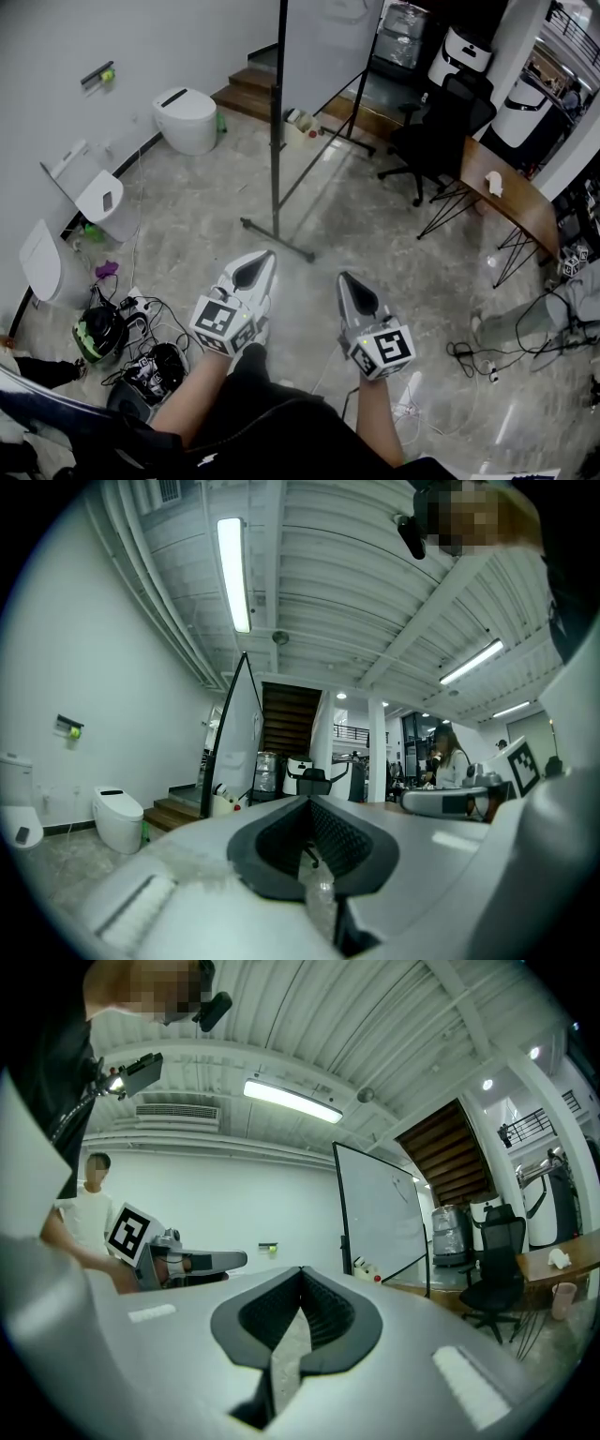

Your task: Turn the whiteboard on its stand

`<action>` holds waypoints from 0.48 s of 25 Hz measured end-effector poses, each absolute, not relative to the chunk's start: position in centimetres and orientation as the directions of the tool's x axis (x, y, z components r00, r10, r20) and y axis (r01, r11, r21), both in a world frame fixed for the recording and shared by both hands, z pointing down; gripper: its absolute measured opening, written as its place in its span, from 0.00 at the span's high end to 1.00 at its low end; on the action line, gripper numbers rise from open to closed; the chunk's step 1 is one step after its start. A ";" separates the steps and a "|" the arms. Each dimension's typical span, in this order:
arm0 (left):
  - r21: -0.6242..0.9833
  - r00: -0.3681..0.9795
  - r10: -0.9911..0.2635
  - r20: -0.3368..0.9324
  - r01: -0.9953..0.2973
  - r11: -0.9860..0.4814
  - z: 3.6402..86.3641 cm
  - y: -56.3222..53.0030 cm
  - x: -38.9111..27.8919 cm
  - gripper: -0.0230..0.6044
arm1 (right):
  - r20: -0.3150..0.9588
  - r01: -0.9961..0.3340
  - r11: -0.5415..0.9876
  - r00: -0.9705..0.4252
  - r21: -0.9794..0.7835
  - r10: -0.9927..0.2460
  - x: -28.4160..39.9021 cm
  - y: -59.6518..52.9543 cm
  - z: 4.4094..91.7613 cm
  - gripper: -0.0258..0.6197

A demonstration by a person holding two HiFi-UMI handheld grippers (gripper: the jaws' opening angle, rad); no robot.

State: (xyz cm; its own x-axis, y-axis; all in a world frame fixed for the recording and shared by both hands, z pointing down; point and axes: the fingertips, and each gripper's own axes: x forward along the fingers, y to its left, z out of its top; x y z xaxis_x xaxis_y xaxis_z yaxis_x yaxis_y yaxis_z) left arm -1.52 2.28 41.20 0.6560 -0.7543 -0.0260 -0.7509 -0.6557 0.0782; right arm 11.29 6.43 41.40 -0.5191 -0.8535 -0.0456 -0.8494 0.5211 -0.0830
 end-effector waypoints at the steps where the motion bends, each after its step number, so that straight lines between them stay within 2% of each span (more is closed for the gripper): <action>1: 0.080 0.658 -0.753 -0.026 -0.749 -0.657 41.3 1.6 -1.6 0.96 | -0.046 -0.850 0.521 -0.519 -0.080 -0.854 11.2 5.9 41.3 0.95; 12: 0.103 0.688 -0.725 -0.027 -0.720 -0.686 41.4 -6.9 -3.5 0.96 | -0.032 -0.854 0.517 -0.516 -0.054 -0.856 8.4 -2.5 40.7 0.95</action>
